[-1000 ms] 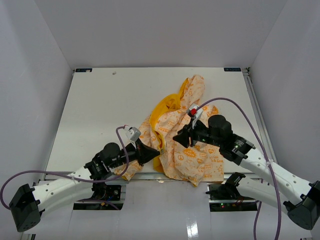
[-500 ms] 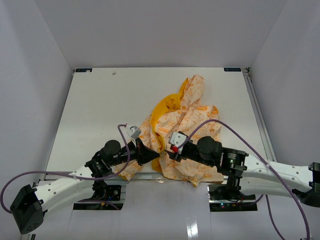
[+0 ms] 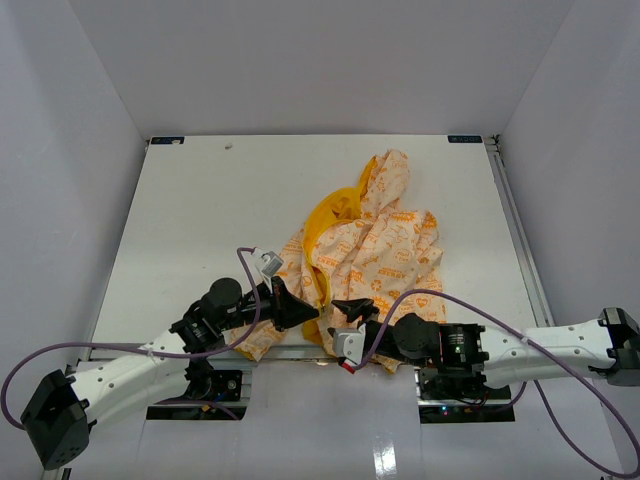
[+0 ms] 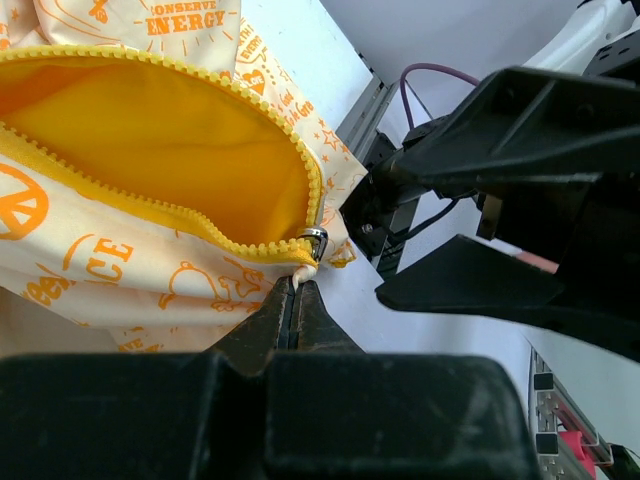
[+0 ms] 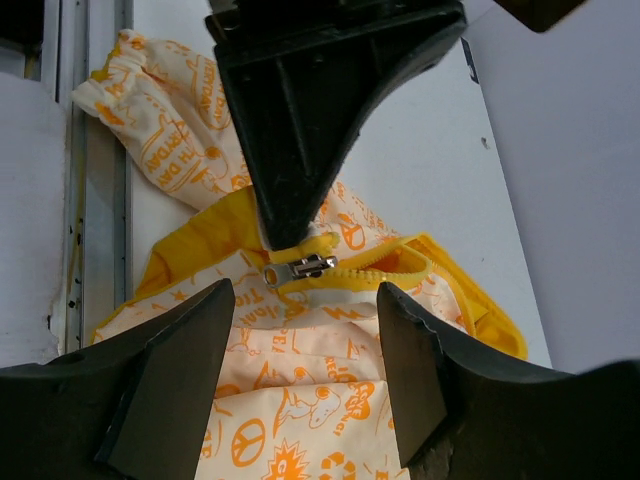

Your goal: Zip up the jacket

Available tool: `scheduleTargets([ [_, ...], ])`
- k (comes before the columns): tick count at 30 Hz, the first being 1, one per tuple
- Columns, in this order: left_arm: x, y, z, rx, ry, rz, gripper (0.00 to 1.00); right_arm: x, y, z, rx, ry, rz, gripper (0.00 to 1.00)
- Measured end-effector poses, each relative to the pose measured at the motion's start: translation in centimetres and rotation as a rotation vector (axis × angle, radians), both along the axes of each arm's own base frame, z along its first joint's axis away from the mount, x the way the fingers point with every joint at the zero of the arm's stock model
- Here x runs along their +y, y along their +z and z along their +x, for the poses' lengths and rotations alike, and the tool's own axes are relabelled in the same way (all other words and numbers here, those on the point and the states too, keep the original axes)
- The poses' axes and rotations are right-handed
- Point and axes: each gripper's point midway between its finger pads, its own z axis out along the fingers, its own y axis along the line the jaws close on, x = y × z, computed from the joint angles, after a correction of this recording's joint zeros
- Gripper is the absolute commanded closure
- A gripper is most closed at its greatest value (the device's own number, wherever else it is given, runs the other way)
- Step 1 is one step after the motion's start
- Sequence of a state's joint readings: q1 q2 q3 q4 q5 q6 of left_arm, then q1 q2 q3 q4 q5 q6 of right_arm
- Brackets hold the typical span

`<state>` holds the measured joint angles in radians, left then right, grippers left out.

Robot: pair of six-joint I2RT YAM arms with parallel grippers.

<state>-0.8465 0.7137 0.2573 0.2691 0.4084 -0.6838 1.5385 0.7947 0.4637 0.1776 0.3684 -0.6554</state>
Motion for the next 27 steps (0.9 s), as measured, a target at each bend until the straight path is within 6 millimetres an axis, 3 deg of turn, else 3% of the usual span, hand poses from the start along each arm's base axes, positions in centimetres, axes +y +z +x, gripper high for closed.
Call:
scheduleTargets([
  [10, -0.1, 0.0, -0.2, 0.014, -0.017, -0.003, 1.00, 0.9, -1.1, -1.0, -0.126, 0.015, -0.055, 0.41],
  [21, -0.2, 0.2, -0.3, 0.021, -0.023, -0.010, 1.00, 1.3, -1.6, -1.2, -0.154, 0.019, -0.053, 0.52],
  [27, -0.3, 0.4, -0.5, 0.020, -0.035, -0.020, 1.00, 1.6, -2.2, -1.3, -0.159, 0.021, -0.067, 0.53],
])
